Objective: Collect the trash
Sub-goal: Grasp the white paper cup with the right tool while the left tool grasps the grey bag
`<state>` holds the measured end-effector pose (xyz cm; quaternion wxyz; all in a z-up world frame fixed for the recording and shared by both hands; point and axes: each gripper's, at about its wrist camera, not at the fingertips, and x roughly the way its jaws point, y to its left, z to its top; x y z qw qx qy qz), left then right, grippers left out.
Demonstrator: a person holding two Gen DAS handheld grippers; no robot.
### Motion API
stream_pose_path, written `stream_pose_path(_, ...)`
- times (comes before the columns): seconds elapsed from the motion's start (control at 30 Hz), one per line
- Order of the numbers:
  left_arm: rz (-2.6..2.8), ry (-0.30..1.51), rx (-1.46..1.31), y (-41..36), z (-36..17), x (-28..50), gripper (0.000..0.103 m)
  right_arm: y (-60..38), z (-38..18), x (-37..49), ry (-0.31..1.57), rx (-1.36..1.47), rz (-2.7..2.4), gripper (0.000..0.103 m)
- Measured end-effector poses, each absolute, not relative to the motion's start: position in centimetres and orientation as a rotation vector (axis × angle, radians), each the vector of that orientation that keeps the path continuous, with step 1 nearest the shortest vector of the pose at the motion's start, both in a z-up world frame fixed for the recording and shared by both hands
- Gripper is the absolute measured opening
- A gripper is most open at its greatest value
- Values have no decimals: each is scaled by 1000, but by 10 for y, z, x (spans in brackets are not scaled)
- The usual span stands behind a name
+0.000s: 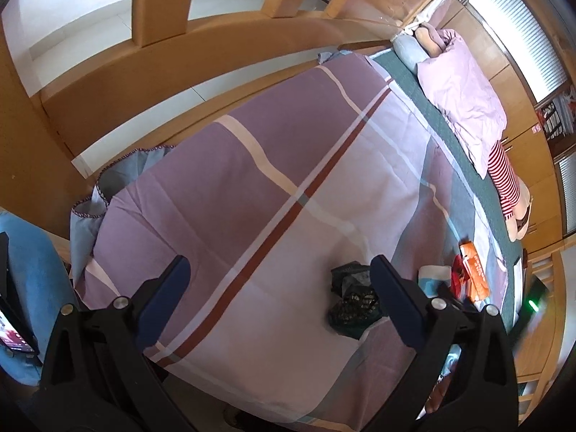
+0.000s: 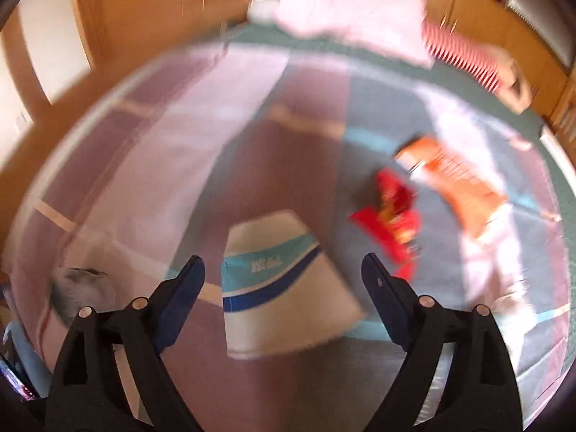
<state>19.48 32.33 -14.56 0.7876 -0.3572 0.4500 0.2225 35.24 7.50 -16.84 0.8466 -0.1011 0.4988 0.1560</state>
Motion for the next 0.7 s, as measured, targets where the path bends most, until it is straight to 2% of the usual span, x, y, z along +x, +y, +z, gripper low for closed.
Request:
stream_pose_path(0.07,474,985,-768,321,-149,196,99,79,-190,360,1126,-226,318,85)
stream_pose_path(0.13,463,999,-762,318,-152,198,99,77,-200,360,1167,-205,313,61)
stream_pose_path(0.17,459,1007,-755,315,-153,200,99,73,-200,359,1171,-178,318,57)
stream_pose_path(0.2,454,1014,-751,313,-154,201,99,70,-197,358,1160,-164,312,41)
stream_pose_path(0.23,441,1022,-747,309,-155,204,99,68,-196,359,1159,-159,307,36)
stream_pose_path(0.3,427,1032,-737,305,-156,206,99,59,-193,358,1174,-108,300,32)
stream_pose_path(0.7,356,1144,-660,277,-178,222,99,20,-156,333,1125,130,237,31)
